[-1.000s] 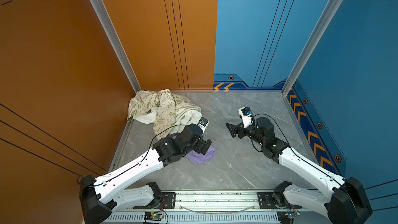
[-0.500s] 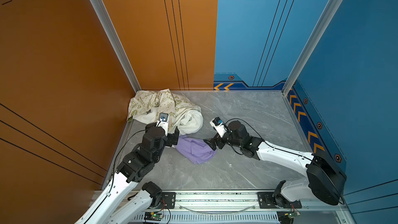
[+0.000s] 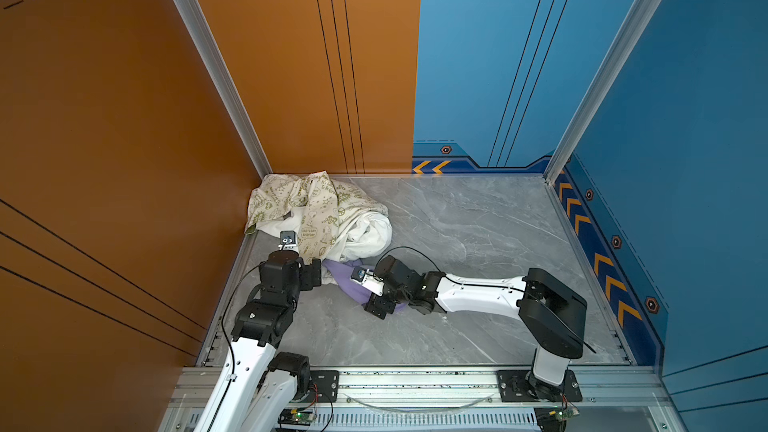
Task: Pick out a specific cloth from the pile
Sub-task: 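Grasp the lavender cloth with the right gripper while the left arm draws back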
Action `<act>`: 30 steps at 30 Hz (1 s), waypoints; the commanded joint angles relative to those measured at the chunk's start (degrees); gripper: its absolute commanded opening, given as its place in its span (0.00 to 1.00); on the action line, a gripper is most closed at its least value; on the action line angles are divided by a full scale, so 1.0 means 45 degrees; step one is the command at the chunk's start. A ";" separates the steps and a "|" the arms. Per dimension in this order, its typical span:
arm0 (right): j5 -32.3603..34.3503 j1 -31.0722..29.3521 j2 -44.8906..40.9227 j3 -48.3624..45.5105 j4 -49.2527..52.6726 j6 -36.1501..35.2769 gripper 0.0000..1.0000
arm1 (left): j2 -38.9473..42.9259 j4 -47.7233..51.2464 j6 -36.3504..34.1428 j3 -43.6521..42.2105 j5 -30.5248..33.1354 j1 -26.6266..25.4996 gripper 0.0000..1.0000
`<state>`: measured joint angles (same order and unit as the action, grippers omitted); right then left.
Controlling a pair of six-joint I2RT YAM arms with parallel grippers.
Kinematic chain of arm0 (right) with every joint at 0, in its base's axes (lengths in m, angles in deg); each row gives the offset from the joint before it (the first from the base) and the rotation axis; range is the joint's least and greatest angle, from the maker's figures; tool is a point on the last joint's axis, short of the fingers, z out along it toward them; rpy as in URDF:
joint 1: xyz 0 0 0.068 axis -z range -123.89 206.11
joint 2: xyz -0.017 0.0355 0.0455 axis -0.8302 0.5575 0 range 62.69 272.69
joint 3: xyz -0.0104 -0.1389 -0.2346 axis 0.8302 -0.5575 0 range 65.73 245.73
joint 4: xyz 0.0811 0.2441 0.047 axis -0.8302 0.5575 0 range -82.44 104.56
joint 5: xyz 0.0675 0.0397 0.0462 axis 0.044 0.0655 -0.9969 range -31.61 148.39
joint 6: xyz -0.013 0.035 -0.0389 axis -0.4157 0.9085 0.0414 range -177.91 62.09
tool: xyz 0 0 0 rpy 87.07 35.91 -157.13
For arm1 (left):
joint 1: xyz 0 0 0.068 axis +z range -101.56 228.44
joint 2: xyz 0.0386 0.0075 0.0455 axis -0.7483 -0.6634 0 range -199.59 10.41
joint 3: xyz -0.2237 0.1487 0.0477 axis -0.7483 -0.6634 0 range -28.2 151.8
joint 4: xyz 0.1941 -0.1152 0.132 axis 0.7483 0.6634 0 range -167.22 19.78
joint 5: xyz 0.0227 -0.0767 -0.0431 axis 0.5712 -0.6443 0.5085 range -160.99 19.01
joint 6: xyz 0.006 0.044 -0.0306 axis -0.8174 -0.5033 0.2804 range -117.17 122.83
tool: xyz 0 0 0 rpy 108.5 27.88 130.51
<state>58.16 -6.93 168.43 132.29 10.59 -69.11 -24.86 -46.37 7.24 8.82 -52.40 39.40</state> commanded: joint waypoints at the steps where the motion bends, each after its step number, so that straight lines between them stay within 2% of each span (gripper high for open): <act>1: 0.0933 0.0068 0.0580 0.0493 0.1114 -0.0081 0.93 | 0.0770 -0.0174 0.0171 -0.0546 -0.0693 0.0094 0.98; 6: 0.0971 0.0118 0.1594 0.1157 0.1603 0.0328 0.90 | 0.2217 -0.0186 0.0268 -0.1408 -0.1075 0.0106 0.98; 11: 0.0575 0.0286 0.2460 0.1916 0.2133 0.0710 0.72 | 0.3593 -0.0416 0.0428 -0.2065 -0.1163 -0.0216 0.98; 15: 0.0630 0.0360 0.2828 0.2304 0.2437 0.0850 0.61 | 0.3683 -0.0450 0.0240 -0.2214 -0.0755 -0.0468 0.98; 17: 0.0589 0.0396 0.2816 0.2387 0.2503 0.0871 0.47 | 0.3499 -0.0450 0.0163 -0.2212 -0.0642 -0.0536 0.98; 20: 0.0548 0.0417 0.2832 0.2422 0.2571 0.0921 0.37 | 0.3225 -0.0450 -0.0016 -0.2190 -0.0552 -0.0576 0.98; 21: 0.0506 0.0445 0.2832 0.2402 0.2562 0.0918 0.30 | 0.3157 -0.0450 -0.0082 -0.2183 -0.0494 -0.0584 0.98; 26: 0.0132 0.0577 0.2509 0.2423 0.2452 0.1135 0.09 | 0.3105 -0.0467 -0.0232 -0.2221 -0.0156 -0.0586 0.98; 30: -0.0323 0.0824 0.1829 0.2365 0.2003 0.1461 0.02 | 0.3092 -0.0469 -0.0232 -0.2232 -0.0065 -0.0578 0.98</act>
<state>58.58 -4.29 179.57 142.35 19.07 -64.04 -10.83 -47.42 7.06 -0.58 -54.22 37.11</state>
